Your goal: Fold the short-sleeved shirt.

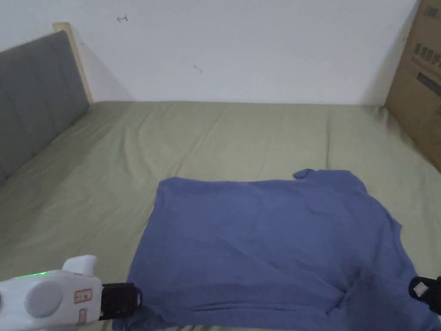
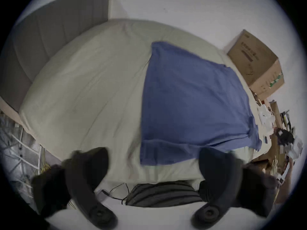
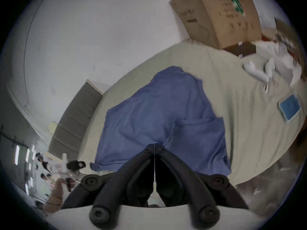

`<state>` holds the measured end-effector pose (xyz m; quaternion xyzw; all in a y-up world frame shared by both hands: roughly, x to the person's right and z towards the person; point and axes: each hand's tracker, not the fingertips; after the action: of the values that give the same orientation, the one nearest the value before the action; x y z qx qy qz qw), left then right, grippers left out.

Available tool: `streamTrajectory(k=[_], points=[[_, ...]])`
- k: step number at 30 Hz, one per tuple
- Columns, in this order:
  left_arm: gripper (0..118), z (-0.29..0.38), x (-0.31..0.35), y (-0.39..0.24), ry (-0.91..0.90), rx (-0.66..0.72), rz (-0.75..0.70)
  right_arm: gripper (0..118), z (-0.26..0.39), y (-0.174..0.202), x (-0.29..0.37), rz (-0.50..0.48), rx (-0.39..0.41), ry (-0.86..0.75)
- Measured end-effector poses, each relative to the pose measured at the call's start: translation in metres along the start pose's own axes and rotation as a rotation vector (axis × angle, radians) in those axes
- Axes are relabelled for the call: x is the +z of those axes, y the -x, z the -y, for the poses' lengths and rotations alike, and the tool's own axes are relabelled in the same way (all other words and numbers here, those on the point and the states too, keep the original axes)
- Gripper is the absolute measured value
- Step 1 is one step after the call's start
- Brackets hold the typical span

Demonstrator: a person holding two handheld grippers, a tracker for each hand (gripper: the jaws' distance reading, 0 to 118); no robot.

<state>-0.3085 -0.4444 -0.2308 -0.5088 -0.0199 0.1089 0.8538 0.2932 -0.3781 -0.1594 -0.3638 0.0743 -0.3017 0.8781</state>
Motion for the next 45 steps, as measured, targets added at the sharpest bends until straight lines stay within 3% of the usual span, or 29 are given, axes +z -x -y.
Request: streamTrajectory(k=[4, 6, 8, 9, 10, 12, 13, 14, 15, 16, 17, 18, 19, 22, 24, 28, 29, 31, 32, 33, 35, 38, 42, 45], points=[[107, 0.004, -0.04, 0.005, 0.059, 0.004, -0.007, 0, 0.007, -0.007, -0.006, 0.105, -0.04, 0.014], [83, 0.009, -0.054, 0.006, 0.112, -0.007, -0.004, 0, 0.005, -0.009, -0.007, 0.181, -0.06, 0.022], [67, 0.014, -0.046, -0.002, 0.055, -0.107, -0.104, 0, 0.001, -0.012, -0.007, 0.257, -0.071, 0.023], [29, 0.015, -0.038, -0.006, 0.017, -0.119, -0.054, 0, -0.001, -0.013, -0.006, 0.278, -0.05, 0.033], [2, 0.016, -0.024, -0.012, -0.01, -0.132, -0.022, 0, -0.001, -0.016, -0.003, 0.252, -0.016, 0.041], [2, 0.017, -0.014, -0.016, -0.023, -0.115, 0.022, 0, 0.0, -0.028, 0.0, 0.14, 0.015, 0.077], [2, 0.017, -0.008, -0.021, -0.031, -0.124, -0.001, 0, -0.001, -0.034, -0.003, 0.122, -0.002, 0.123], [2, 0.018, 0.003, -0.03, -0.044, -0.138, -0.009, 0, -0.002, -0.038, -0.008, 0.166, -0.019, 0.156], [2, 0.018, 0.01, -0.034, -0.061, -0.145, -0.011, 9, -0.003, -0.05, -0.014, 0.238, -0.022, 0.173], [2, 0.017, 0.016, -0.036, -0.068, -0.14, -0.001, 47, -0.004, -0.058, -0.019, 0.299, -0.013, 0.177], [2, 0.015, 0.02, -0.038, -0.073, -0.131, 0.013, 93, -0.004, -0.065, -0.024, 0.337, -0.006, 0.189], [2, 0.014, 0.026, -0.041, -0.079, -0.125, 0.022, 116, -0.005, -0.073, -0.032, 0.363, -0.008, 0.227], [2, 0.012, 0.03, -0.042, -0.086, -0.12, 0.022, 116, -0.004, -0.081, -0.043, 0.382, -0.013, 0.311], [2, 0.008, 0.036, -0.045, -0.101, -0.118, 0.013, 116, 0.001, -0.097, -0.061, 0.453, 0.007, 0.323], [2, 0.006, 0.035, -0.045, -0.095, -0.117, 0.001, 112, 0.005, -0.1, -0.072, 0.486, 0.067, 0.371], [2, 0.007, 0.027, -0.04, -0.07, -0.106, -0.009, 94, 0.017, -0.091, -0.078, 0.523, 0.252, 0.416], [2, 0.008, 0.027, -0.039, -0.063, -0.108, -0.008, 82, 0.015, -0.088, -0.073, 0.508, 0.262, 0.404], [2, 0.008, 0.025, -0.037, -0.061, -0.123, -0.019, 19, 0.013, -0.079, -0.058, 0.461, 0.267, 0.378], [2, 0.009, 0.025, -0.036, -0.06, -0.123, -0.021, 1, 0.013, -0.078, -0.052, 0.44, 0.265, 0.365], [2, 0.009, 0.026, -0.034, -0.053, -0.117, -0.012, 1, 0.012, -0.079, -0.048, 0.358, 0.243, 0.359], [2, 0.009, 0.026, -0.031, -0.041, -0.101, 0.001, 1, 0.013, -0.077, -0.04, 0.393, 0.243, 0.367], [2, 0.012, 0.032, -0.024, -0.026, -0.09, 0.019, 1, 0.017, -0.08, -0.023, 0.368, 0.231, 0.361], [2, 0.018, 0.045, -0.018, -0.012, -0.079, 0.041, 1, 0.022, -0.088, 0.005, 0.35, 0.146, 0.355], [2, 0.02, 0.053, -0.018, -0.004, -0.07, 0.055, 1, 0.024, -0.082, 0.018, 0.345, 0.131, 0.348]])
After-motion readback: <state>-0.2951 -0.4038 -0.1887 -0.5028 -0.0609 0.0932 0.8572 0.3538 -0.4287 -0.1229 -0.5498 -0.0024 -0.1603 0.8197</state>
